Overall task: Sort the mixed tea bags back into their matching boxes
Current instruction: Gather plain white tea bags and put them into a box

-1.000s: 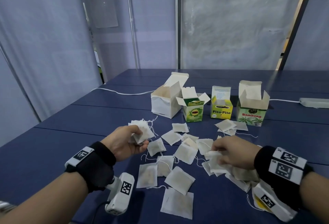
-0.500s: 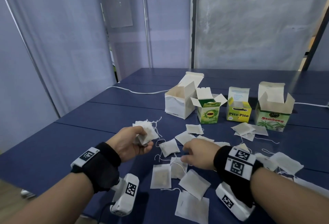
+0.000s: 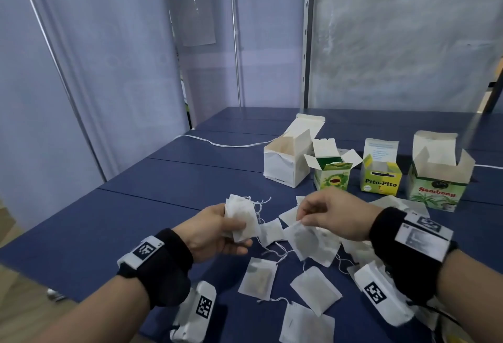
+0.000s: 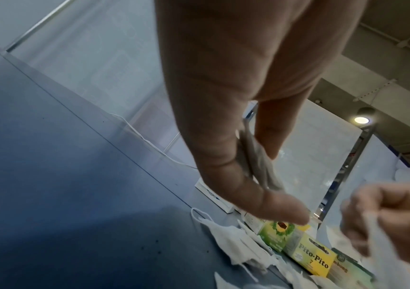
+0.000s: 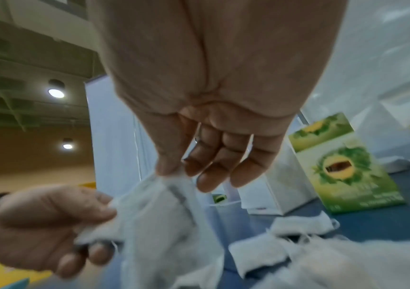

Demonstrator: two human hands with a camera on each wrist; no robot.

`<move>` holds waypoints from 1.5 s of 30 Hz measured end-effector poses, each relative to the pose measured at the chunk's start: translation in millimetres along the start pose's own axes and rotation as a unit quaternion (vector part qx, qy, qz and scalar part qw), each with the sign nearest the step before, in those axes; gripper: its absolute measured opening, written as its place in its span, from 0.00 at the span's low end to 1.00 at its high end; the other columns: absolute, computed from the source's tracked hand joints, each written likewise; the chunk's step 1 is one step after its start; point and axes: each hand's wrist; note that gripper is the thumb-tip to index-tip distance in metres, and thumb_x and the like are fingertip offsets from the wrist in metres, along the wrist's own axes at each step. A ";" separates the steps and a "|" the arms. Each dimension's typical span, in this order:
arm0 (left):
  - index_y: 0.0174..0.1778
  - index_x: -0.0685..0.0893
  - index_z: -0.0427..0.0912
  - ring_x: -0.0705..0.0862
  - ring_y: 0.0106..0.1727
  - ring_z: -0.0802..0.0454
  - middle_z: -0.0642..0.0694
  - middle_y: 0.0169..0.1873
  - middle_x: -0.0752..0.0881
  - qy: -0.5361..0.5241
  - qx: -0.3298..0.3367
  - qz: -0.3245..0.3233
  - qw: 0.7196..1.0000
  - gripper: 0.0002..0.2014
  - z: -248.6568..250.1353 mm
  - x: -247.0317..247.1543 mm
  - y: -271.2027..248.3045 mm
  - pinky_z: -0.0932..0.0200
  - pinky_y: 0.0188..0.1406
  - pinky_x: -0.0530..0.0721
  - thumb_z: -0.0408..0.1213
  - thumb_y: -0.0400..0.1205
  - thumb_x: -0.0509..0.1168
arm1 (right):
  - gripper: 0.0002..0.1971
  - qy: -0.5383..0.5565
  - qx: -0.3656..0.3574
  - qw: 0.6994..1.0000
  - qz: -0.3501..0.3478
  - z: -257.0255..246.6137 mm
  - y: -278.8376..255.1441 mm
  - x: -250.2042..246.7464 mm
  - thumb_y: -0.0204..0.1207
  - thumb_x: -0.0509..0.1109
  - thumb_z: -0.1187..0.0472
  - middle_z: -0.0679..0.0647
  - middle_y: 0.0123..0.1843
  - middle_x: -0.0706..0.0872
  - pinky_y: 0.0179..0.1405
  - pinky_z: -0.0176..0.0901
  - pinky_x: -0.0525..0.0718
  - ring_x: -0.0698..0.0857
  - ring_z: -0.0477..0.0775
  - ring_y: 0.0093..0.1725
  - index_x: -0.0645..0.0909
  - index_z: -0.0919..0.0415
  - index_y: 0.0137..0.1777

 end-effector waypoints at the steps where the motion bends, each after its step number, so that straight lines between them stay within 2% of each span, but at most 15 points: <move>1: 0.62 0.77 0.33 0.85 0.36 0.42 0.35 0.41 0.87 0.009 0.002 -0.014 1.000 0.12 -0.2 1.7 1.3 0.50 0.33 0.88 0.23 0.83 0.59 | 0.07 0.039 -0.017 0.999 -0.001 -5.4 -1.2 -4.0 0.76 0.73 0.65 0.45 0.37 0.89 0.41 0.32 0.83 0.84 0.42 0.37 0.87 0.52 0.40; 5: 0.65 0.79 0.38 0.85 0.44 0.40 0.35 0.47 0.87 0.018 0.008 -0.066 0.998 0.15 -1.9 12.0 5.1 0.49 0.39 0.89 0.24 0.83 0.60 | 0.05 0.188 -0.029 0.981 0.033 -23.6 3.2 6.6 0.74 0.74 0.70 0.52 0.31 0.87 0.30 0.37 0.85 0.83 0.46 0.28 0.87 0.61 0.39; 8: 0.64 0.82 0.43 0.85 0.49 0.41 0.35 0.53 0.87 0.010 0.013 -0.097 0.995 0.18 -4.3 17.3 6.5 0.50 0.41 0.89 0.28 0.78 0.65 | 0.05 0.216 0.003 0.969 0.120 -25.1 17.0 29.5 0.72 0.76 0.71 0.51 0.26 0.85 0.23 0.38 0.85 0.81 0.47 0.22 0.86 0.64 0.36; 11: 0.66 0.81 0.40 0.85 0.46 0.41 0.34 0.52 0.86 -0.020 0.001 -0.106 0.994 0.16 -5.0 17.5 7.0 0.49 0.41 0.88 0.29 0.83 0.60 | 0.08 0.210 0.026 0.961 0.181 -19.4 28.8 43.8 0.70 0.77 0.70 0.52 0.26 0.84 0.20 0.37 0.81 0.81 0.48 0.19 0.84 0.61 0.33; 15: 0.66 0.81 0.37 0.85 0.46 0.42 0.36 0.52 0.86 -0.078 -0.037 -0.140 0.986 0.22 -2.2 15.3 4.4 0.48 0.42 0.87 0.47 0.85 0.55 | 0.11 0.205 0.025 0.955 0.213 -18.6 38.3 52.5 0.70 0.77 0.69 0.52 0.24 0.84 0.22 0.39 0.82 0.82 0.50 0.19 0.83 0.58 0.29; 17: 0.64 0.83 0.39 0.84 0.46 0.45 0.40 0.50 0.86 -0.058 -0.034 -0.160 0.985 0.24 -2.0 14.7 4.1 0.51 0.41 0.87 0.55 0.85 0.55 | 0.10 0.207 0.024 0.953 0.219 -20.9 41.7 55.4 0.69 0.77 0.69 0.52 0.23 0.84 0.24 0.42 0.85 0.82 0.51 0.20 0.83 0.58 0.29; 18: 0.63 0.83 0.39 0.84 0.44 0.46 0.41 0.48 0.86 -0.039 -0.024 -0.153 0.987 0.23 -2.8 14.8 4.5 0.52 0.40 0.87 0.54 0.83 0.60 | 0.10 0.209 0.021 0.954 0.216 -22.2 42.9 56.5 0.69 0.77 0.69 0.52 0.23 0.84 0.24 0.42 0.85 0.82 0.51 0.20 0.83 0.58 0.29; 20: 0.60 0.83 0.36 0.84 0.41 0.47 0.41 0.44 0.86 -0.015 -0.007 -0.124 0.992 0.18 -5.4 14.6 6.3 0.55 0.36 0.86 0.43 0.79 0.68 | 0.09 0.207 0.017 0.958 0.200 -23.2 44.5 57.9 0.69 0.77 0.68 0.52 0.23 0.84 0.23 0.40 0.83 0.82 0.48 0.21 0.83 0.59 0.31; 24: 0.55 0.84 0.33 0.82 0.36 0.46 0.36 0.42 0.85 -0.013 -0.013 -0.097 0.995 0.09 -6.6 9.3 8.2 0.56 0.29 0.84 0.26 0.81 0.62 | 0.07 0.161 0.015 0.978 0.134 -17.1 41.7 49.1 0.69 0.78 0.64 0.45 0.21 0.82 0.20 0.31 0.75 0.78 0.39 0.20 0.84 0.56 0.34; 26: 0.52 0.85 0.32 0.82 0.32 0.46 0.36 0.39 0.85 -0.010 -0.021 -0.089 0.996 0.08 -4.5 3.6 8.4 0.57 0.26 0.83 0.24 0.81 0.62 | 0.06 0.123 0.014 0.989 0.084 -11.6 36.9 38.9 0.70 0.78 0.63 0.43 0.22 0.82 0.21 0.28 0.75 0.79 0.38 0.23 0.85 0.55 0.35; 29: 0.47 0.85 0.33 0.82 0.31 0.46 0.36 0.37 0.85 -0.006 -0.028 -0.082 0.996 0.06 -0.3 -4.7 7.7 0.57 0.24 0.83 0.24 0.78 0.64 | 0.05 0.111 0.029 0.993 0.036 -3.0 29.6 22.7 0.71 0.77 0.63 0.44 0.26 0.84 0.22 0.31 0.78 0.80 0.39 0.25 0.86 0.55 0.36; 36: 0.47 0.82 0.29 0.85 0.30 0.47 0.34 0.38 0.85 -0.083 -0.021 -0.012 0.996 0.07 14.2 -26.3 11.6 0.59 0.23 0.84 0.26 0.75 0.63 | 0.03 0.129 0.107 0.978 0.125 29.1 31.9 -5.4 0.72 0.76 0.65 0.48 0.27 0.85 0.20 0.34 0.77 0.79 0.41 0.21 0.87 0.59 0.37; 39: 0.47 0.81 0.29 0.84 0.30 0.46 0.34 0.38 0.82 -0.116 -0.015 0.018 0.993 0.07 16.8 -32.7 15.2 0.58 0.26 0.86 0.26 0.75 0.63 | 0.04 0.073 0.126 0.982 0.118 38.9 37.4 -2.1 0.74 0.74 0.66 0.50 0.31 0.86 0.20 0.32 0.78 0.79 0.42 0.25 0.87 0.60 0.39; 42: 0.45 0.81 0.30 0.84 0.31 0.45 0.36 0.35 0.83 -0.127 -0.013 0.041 0.991 0.05 17.1 -35.2 19.8 0.58 0.27 0.86 0.25 0.80 0.60 | 0.03 -0.025 0.104 0.993 0.057 37.5 45.4 10.9 0.74 0.74 0.62 0.46 0.40 0.87 0.33 0.27 0.79 0.84 0.42 0.38 0.87 0.57 0.46; 45: 0.44 0.81 0.30 0.84 0.29 0.46 0.36 0.33 0.84 -0.130 -0.016 0.047 0.990 0.06 15.7 -35.0 23.1 0.57 0.27 0.86 0.24 0.81 0.59 | 0.12 -0.099 0.102 0.990 0.003 29.2 56.9 25.9 0.74 0.72 0.56 0.45 0.47 0.84 0.49 0.36 0.81 0.84 0.47 0.49 0.83 0.52 0.58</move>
Point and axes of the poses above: each hand's wrist, its own y-axis towards the middle knuckle, its own x-axis out of the palm, z = x × y
